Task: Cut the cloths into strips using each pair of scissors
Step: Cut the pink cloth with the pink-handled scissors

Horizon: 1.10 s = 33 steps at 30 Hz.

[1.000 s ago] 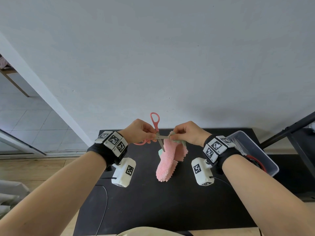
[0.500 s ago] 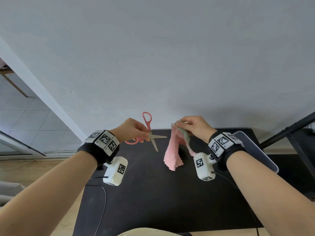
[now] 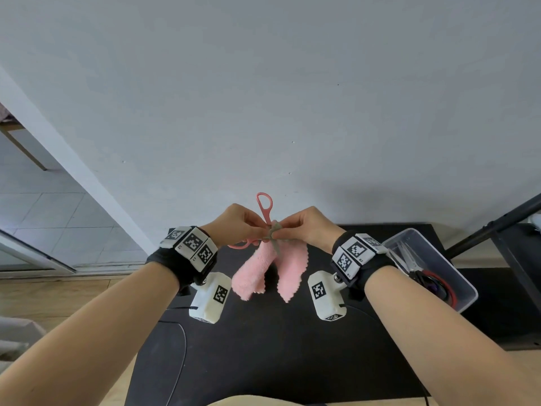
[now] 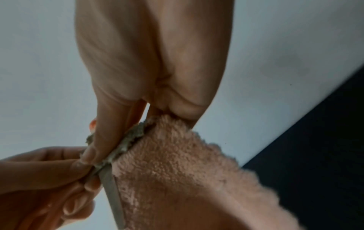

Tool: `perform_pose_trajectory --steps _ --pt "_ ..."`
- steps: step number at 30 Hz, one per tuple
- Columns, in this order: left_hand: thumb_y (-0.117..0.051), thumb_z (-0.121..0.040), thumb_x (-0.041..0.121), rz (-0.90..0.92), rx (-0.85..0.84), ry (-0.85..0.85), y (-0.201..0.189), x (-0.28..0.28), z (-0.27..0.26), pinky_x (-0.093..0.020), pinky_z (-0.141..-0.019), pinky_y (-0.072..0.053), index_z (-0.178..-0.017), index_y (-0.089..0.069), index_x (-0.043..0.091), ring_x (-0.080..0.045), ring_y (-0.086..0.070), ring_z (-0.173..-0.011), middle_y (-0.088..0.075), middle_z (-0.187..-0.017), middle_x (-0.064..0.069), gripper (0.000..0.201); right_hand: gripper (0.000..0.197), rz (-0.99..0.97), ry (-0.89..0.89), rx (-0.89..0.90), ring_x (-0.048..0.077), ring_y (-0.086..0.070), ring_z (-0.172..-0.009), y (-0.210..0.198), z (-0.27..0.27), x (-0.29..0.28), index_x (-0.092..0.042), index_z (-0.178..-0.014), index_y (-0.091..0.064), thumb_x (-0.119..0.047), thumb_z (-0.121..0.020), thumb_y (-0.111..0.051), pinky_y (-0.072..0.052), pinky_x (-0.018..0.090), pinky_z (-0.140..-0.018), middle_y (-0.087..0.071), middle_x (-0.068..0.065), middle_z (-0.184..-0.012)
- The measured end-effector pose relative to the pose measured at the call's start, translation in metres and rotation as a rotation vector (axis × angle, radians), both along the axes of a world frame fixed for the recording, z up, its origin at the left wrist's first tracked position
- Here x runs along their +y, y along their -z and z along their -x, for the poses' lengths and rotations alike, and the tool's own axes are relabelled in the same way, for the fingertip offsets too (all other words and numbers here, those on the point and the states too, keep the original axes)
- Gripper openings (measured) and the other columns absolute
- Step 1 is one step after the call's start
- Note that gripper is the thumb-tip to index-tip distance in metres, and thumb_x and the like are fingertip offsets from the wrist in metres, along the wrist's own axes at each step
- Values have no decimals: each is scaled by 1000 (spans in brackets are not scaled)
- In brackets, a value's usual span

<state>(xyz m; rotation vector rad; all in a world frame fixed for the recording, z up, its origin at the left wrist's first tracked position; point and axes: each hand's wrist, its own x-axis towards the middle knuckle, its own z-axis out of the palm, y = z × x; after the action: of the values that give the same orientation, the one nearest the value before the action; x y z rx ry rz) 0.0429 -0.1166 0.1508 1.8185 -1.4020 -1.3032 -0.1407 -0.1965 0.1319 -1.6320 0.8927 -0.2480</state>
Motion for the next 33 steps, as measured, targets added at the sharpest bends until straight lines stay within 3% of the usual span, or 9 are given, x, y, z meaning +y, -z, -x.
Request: perform_pose_trajectory --steps 3,5,9,11,14,18,26,29,33 --pt "-70 -82 11 13 -2 -23 -1 1 3 -22 -53 -45 -74 -74 13 -18 -58 -66 -73 -81 -17 10 6 30 -24 80 -4 -58 -62 -2 -4 1 -17 -79 -76 -19 -75 -80 -45 10 -63 -70 -13 -66" --pt "-68 -83 10 16 -19 -17 1 2 3 -21 -48 -42 -74 -73 12 -20 -57 -66 -72 -83 -19 11 11 114 -95 157 -4 -48 -48 -4 -7 0 -21 -68 -72 -22 -77 -78 -36 7 -52 -60 -18 -51" --pt "-68 -86 13 25 -40 25 1 2 1 -22 -50 -43 -73 -70 13 -6 -58 -55 -70 -67 1 13 22 192 -156 195 5 -42 -54 -7 -6 -2 -3 -81 -74 -25 -80 -75 -34 16 -55 -56 1 -62" --pt "-67 -86 11 31 -37 24 0 2 0 -18 -46 -43 -76 -70 11 -1 -57 -51 -68 -64 5 11 22 195 -146 192 1 -39 -49 -8 -5 -2 -2 -82 -74 -24 -81 -74 -31 12 -50 -54 -1 -60" --pt "-67 -86 10 38 -51 35 0 3 -1 -18 -46 -43 -74 -70 13 -2 -57 -52 -68 -61 8 13 17 180 -138 183 2 -42 -52 -6 -4 -2 -5 -80 -74 -22 -82 -74 -33 13 -52 -56 -4 -59" --pt "-67 -86 10 29 -51 37 0 5 0 -18 -44 -43 -73 -69 16 -5 -57 -54 -68 -59 11 14 23 190 -144 179 9 -43 -61 -2 -1 -2 1 -83 -73 -22 -82 -73 -34 17 -55 -57 5 -67" --pt "-64 -86 7 16 -70 58 -3 6 0 -17 -45 -43 -74 -68 13 -5 -57 -53 -67 -65 2 14 12 160 -134 203 0 -39 -43 -2 9 -6 -14 -72 -72 -21 -81 -75 -30 9 -47 -48 -16 -43" --pt "-63 -86 6 -14 -88 24 -4 8 -12 -26 -56 -46 -74 -68 14 -8 -57 -55 -68 -63 5 15 25 159 -103 235 -1 -40 -40 0 22 -11 -23 -59 -65 -18 -82 -74 -30 9 -45 -48 -18 -39" --pt "-62 -87 7 8 -20 -161 -3 9 -32 -28 -66 -48 -78 -67 11 -8 -59 -57 -71 -67 4 11 10 83 99 102 -5 -56 -55 5 34 -13 -19 -72 -72 -19 -81 -74 -42 9 -59 -65 -16 -60"
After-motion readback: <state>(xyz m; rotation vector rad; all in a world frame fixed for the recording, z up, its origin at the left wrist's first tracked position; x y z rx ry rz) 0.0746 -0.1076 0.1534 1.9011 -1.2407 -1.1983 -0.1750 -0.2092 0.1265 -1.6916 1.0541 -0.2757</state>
